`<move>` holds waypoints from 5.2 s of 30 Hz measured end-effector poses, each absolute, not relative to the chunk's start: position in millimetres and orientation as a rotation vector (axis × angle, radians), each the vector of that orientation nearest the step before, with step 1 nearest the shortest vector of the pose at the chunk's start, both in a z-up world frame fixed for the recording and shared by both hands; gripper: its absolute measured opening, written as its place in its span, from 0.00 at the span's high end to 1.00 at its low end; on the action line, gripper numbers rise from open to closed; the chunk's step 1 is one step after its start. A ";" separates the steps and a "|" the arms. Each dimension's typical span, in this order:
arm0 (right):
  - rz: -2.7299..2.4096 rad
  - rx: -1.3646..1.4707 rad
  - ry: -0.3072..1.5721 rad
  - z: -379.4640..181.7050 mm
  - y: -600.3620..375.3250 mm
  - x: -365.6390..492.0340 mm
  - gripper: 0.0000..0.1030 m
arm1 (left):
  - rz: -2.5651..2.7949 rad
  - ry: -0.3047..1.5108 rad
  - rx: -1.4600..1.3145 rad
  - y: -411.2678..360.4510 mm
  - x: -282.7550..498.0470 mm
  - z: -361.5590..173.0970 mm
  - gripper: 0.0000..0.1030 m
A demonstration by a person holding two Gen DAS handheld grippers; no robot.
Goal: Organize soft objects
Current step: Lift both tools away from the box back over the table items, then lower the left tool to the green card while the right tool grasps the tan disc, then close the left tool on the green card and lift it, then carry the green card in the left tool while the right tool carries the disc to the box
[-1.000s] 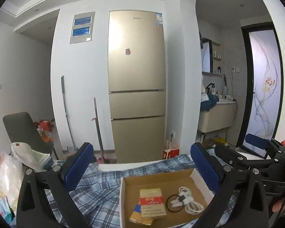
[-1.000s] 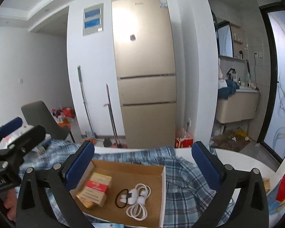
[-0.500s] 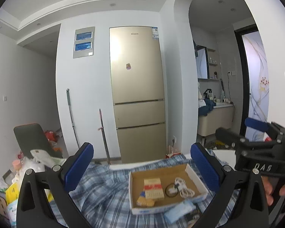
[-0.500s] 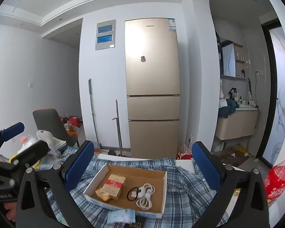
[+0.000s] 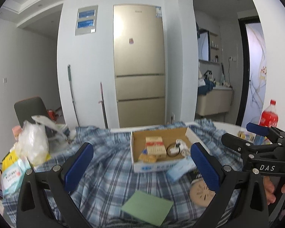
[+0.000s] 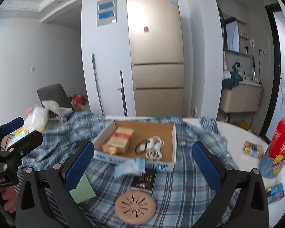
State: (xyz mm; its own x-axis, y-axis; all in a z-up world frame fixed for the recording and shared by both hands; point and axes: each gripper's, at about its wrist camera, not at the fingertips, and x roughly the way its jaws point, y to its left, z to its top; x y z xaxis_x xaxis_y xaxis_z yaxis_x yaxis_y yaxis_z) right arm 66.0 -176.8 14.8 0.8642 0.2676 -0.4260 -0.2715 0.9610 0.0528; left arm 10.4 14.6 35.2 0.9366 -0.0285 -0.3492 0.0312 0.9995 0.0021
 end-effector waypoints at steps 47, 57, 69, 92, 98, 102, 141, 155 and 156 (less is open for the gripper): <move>0.380 -0.196 0.962 -98.0 -135.1 104.9 0.01 | -0.021 0.818 -0.025 22.3 68.8 -64.4 0.00; 0.371 -0.212 1.006 -105.0 -135.5 107.6 0.07 | -0.048 0.827 -0.045 22.4 69.6 -64.5 0.00; 0.369 -0.190 0.939 -91.1 -142.4 100.6 0.20 | -0.158 1.128 -0.299 33.6 97.3 -86.4 0.00; 0.364 -0.190 0.873 -78.3 -142.4 91.9 0.20 | 0.267 1.439 -0.436 23.5 153.0 -105.8 0.05; 0.357 -0.187 0.885 -80.7 -143.2 94.2 0.20 | 0.358 1.403 -0.438 18.4 153.4 -104.1 0.13; 0.356 -0.180 0.885 -80.4 -144.7 95.1 0.20 | 0.363 1.368 -0.443 18.3 148.0 -96.7 0.15; 0.297 -0.099 0.382 -17.6 -174.2 61.9 0.20 | -0.069 0.260 0.106 -20.0 23.0 -6.4 0.22; 0.291 -0.074 0.391 -17.8 -184.5 61.0 0.20 | -0.030 0.111 0.180 -27.4 -12.3 6.4 0.22; 0.289 -0.067 0.388 -16.2 -184.7 58.3 0.20 | -0.032 0.103 0.193 -28.4 -14.4 9.4 0.22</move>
State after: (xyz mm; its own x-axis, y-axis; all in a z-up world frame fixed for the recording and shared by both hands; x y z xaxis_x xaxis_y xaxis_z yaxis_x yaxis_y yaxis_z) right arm 58.3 -184.7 -16.2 0.8852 0.2651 -0.3822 -0.2906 0.9568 -0.0094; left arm -14.4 -28.4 9.4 0.9942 -0.0220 -0.1049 0.0418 0.9809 0.1900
